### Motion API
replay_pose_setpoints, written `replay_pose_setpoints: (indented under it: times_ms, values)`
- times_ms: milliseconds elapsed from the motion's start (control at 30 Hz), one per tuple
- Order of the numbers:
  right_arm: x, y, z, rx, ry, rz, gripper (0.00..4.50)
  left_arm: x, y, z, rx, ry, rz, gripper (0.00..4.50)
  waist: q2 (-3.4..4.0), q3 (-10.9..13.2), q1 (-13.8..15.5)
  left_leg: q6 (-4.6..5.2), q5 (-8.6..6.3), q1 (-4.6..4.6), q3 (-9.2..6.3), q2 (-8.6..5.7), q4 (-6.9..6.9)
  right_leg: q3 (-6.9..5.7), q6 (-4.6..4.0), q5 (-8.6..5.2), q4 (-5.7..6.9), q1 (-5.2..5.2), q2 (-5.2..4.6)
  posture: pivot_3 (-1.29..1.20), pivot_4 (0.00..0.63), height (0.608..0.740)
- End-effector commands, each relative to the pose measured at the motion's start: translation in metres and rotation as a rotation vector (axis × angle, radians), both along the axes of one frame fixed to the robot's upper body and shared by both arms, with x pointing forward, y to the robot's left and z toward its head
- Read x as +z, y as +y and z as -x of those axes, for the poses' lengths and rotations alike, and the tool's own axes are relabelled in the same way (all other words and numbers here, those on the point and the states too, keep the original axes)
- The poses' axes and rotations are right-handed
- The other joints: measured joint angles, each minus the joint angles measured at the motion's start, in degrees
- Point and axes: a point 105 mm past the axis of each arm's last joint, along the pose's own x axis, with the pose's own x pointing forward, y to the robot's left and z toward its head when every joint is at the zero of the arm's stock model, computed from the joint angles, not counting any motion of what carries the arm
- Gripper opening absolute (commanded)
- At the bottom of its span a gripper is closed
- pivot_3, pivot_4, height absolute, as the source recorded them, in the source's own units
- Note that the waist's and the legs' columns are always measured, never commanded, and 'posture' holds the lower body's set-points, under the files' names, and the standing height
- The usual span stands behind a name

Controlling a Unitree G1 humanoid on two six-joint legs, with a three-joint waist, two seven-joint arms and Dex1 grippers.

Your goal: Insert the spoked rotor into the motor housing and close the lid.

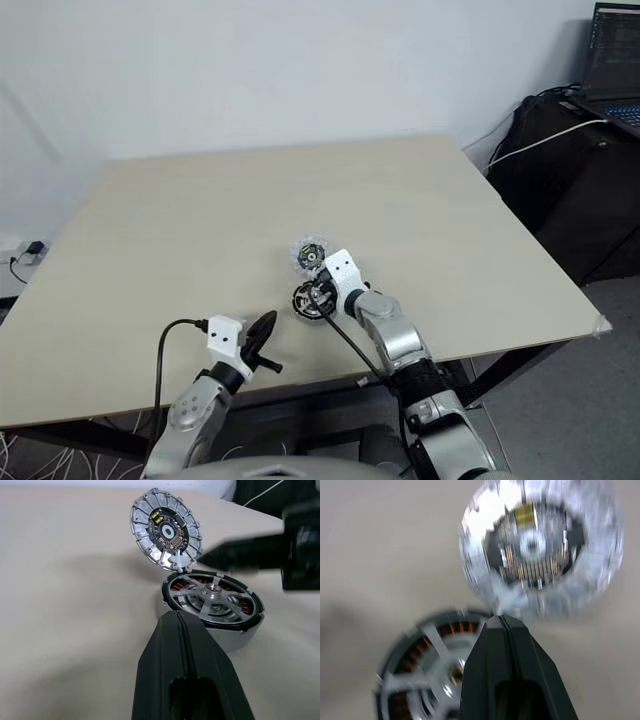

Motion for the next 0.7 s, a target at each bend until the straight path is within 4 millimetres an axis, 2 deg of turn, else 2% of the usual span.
replay_pose_setpoints:
  times_ms: [33, 133, 333, 433, 500, 700]
  values:
    - [0.034, 0.009, -0.003, 0.020, -0.099, -0.087, 0.00, 0.006, 0.000, -0.004, -0.003, -0.022, 0.018, 0.02, -0.01, 0.00, 0.02, 0.00, 0.00, 0.00, 0.00, 0.00, 0.00, 0.00, 0.00, 0.00, 0.00, 0.01, 0.00, 0.00, 0.000, 0.740]
    - [0.026, 0.012, 0.001, 0.037, -0.069, -0.071, 0.00, 0.005, 0.000, -0.004, -0.002, -0.021, 0.017, 0.02, -0.01, 0.00, 0.01, 0.00, 0.00, 0.01, -0.01, 0.00, 0.00, -0.01, 0.01, 0.00, -0.01, 0.02, -0.01, 0.00, 0.000, 0.740]
    - [-0.020, 0.003, 0.017, 0.050, 0.079, 0.050, 0.00, 0.004, 0.001, -0.003, 0.006, -0.019, 0.018, 0.02, -0.01, -0.01, 0.11, 0.00, 0.00, 0.00, -0.01, 0.00, 0.00, -0.02, -0.08, 0.04, -0.01, 0.02, -0.01, 0.00, 0.000, 0.740]
    - [-0.033, -0.001, 0.026, 0.062, 0.121, 0.100, 0.00, 0.003, 0.003, -0.002, 0.011, -0.018, 0.020, 0.02, 0.03, -0.05, 0.02, 0.00, 0.00, 0.01, 0.00, -0.02, 0.00, 0.00, -0.07, 0.04, -0.01, 0.01, -0.03, 0.00, 0.000, 0.740]
    - [-0.032, -0.001, 0.027, 0.068, 0.118, 0.107, 0.00, 0.003, 0.003, -0.002, 0.011, -0.016, 0.022, 0.02, -0.01, -0.08, 0.05, 0.00, 0.00, 0.04, -0.01, 0.00, 0.00, -0.02, 0.05, -0.04, -0.01, 0.06, -0.02, 0.00, 0.000, 0.740]
    - [0.004, 0.007, 0.018, 0.076, -0.003, 0.015, 0.00, 0.001, 0.001, -0.003, -0.002, -0.011, 0.026, 0.02, -0.03, -0.04, 0.05, 0.00, 0.00, 0.03, -0.01, 0.00, 0.02, -0.03, 0.18, -0.10, 0.00, 0.06, -0.03, 0.00, 0.000, 0.740]
